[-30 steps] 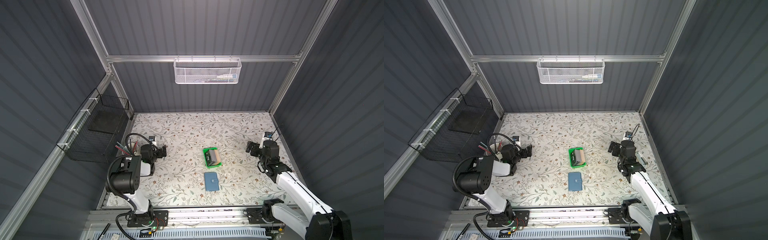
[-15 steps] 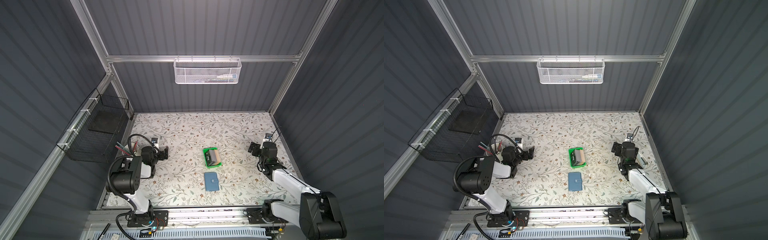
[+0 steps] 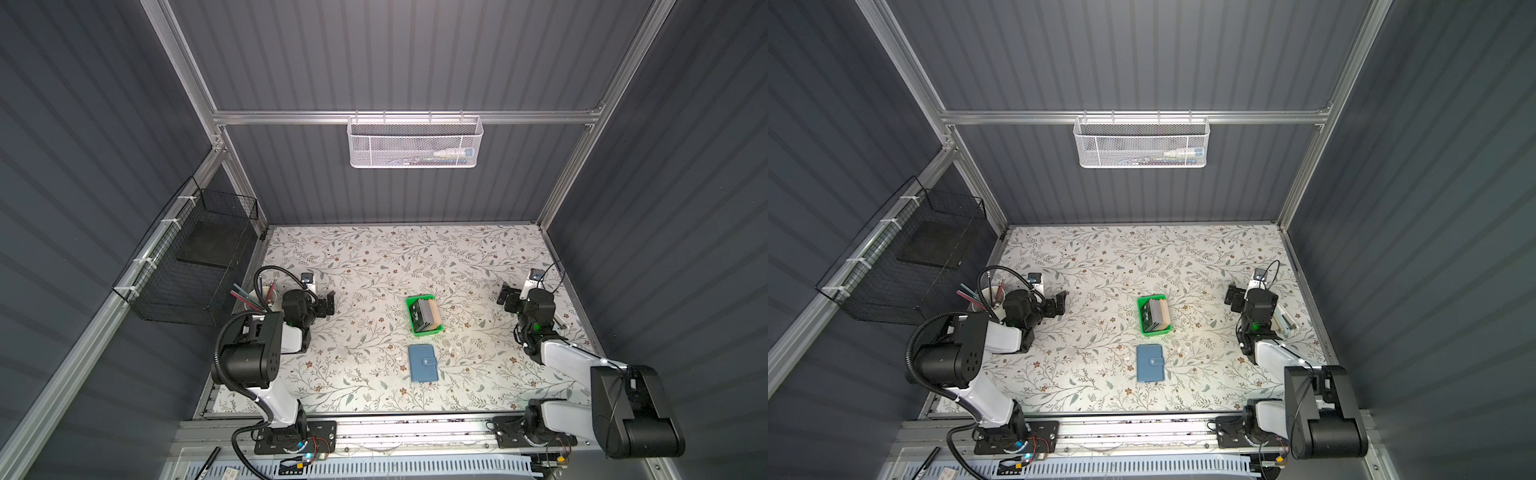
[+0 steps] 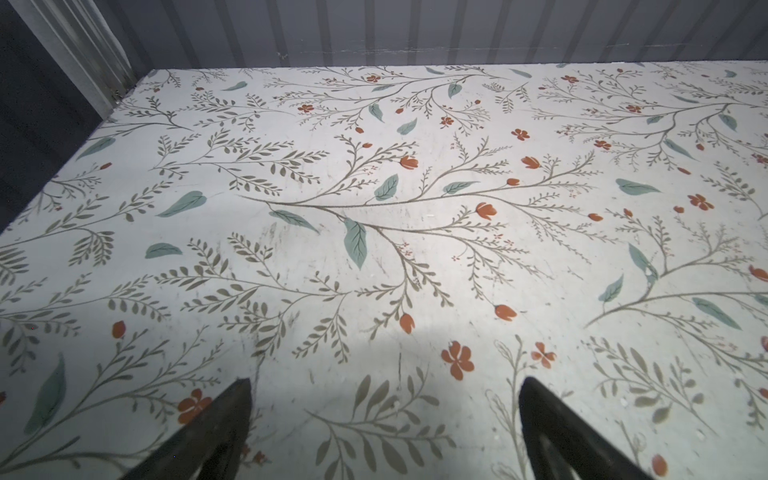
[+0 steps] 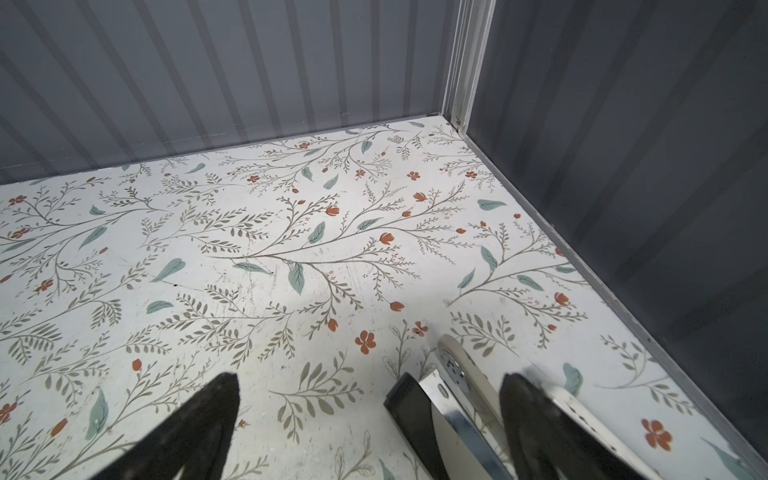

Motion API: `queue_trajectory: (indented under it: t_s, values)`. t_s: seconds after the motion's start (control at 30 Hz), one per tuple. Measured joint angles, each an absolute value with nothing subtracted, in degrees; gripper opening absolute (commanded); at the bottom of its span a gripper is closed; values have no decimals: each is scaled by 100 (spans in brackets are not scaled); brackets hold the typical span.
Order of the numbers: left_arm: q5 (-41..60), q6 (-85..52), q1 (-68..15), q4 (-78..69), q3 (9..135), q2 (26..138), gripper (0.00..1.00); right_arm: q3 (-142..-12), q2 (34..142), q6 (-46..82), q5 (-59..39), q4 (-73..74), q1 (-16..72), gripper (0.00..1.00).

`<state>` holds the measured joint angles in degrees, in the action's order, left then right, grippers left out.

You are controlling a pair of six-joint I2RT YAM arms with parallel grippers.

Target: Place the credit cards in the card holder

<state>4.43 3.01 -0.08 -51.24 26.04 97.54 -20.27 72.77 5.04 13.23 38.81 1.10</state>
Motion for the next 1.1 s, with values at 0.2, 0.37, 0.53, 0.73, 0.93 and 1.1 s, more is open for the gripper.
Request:
queue_trajectory:
  t_s: [0.2, 0.37, 0.53, 0.73, 0.93, 1.1]
  values:
    - [364, 281, -8, -5103, 2604, 9754, 100, -1929, 7808, 408, 1308, 4657, 47, 99]
    - [340, 281, -10, -5103, 2604, 9754, 100, -1894, 8237, 366, 884, 4963, -121, 99]
    - [338, 281, -34, -5103, 2604, 9754, 100, -1872, 8221, 473, 416, 5146, -510, 99]
    - [338, 281, -34, -5103, 2604, 9754, 100, -1872, 8221, 493, 231, 5186, -482, 99]
    - [388, 283, -34, -5137, 2593, 9754, 100, -1874, 8221, 486, 172, 5188, -469, 99]
    - [405, 283, -34, -5183, 2576, 9754, 100, -1686, 8200, 440, -161, 5494, -515, 99]
